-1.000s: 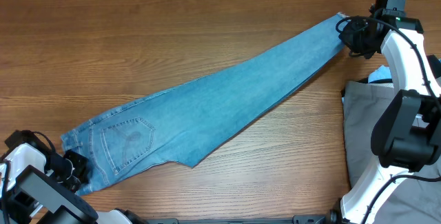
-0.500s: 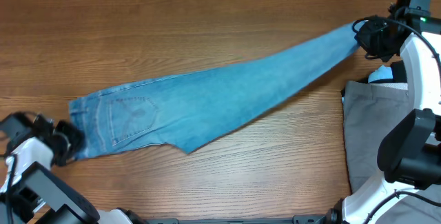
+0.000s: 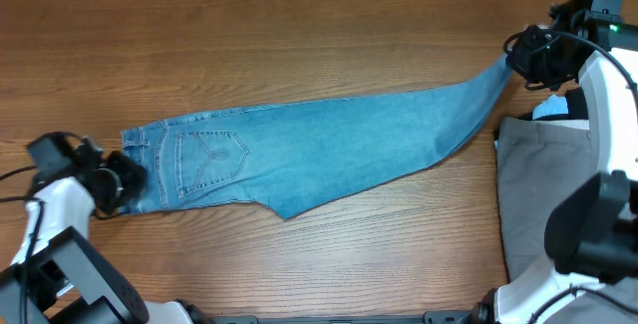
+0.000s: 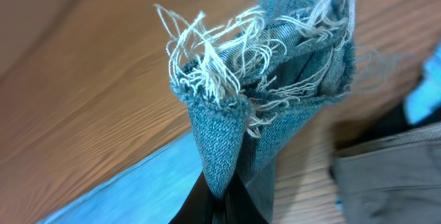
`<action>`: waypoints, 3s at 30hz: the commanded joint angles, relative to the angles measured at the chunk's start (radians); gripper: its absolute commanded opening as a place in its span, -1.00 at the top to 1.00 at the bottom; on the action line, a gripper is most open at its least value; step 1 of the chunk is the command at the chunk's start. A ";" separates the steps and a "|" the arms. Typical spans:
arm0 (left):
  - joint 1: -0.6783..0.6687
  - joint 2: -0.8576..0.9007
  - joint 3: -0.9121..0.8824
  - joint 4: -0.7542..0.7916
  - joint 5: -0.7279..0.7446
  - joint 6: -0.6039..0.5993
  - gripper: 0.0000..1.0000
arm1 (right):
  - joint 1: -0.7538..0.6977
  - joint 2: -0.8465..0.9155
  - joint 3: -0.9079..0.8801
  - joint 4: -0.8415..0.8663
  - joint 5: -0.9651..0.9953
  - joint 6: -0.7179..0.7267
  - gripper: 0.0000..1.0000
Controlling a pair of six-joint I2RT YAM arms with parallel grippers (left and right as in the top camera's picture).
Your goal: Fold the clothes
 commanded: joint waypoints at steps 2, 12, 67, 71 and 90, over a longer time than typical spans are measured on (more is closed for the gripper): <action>0.111 0.006 0.190 -0.102 0.102 0.051 0.35 | 0.104 -0.181 0.029 -0.015 -0.053 -0.047 0.92; 0.201 0.006 0.555 -0.428 0.103 0.140 0.26 | 0.521 -0.277 0.028 -0.072 -0.052 -0.019 0.92; 0.201 0.006 0.740 -0.576 0.182 0.139 0.20 | 1.190 0.261 0.027 0.857 0.026 0.232 0.89; 0.201 0.006 0.740 -0.576 0.182 0.139 0.19 | 1.222 0.261 0.027 0.869 0.027 0.196 0.86; 0.182 0.006 0.739 -0.629 0.206 0.201 0.12 | 1.167 0.127 0.027 0.590 0.152 0.110 -0.36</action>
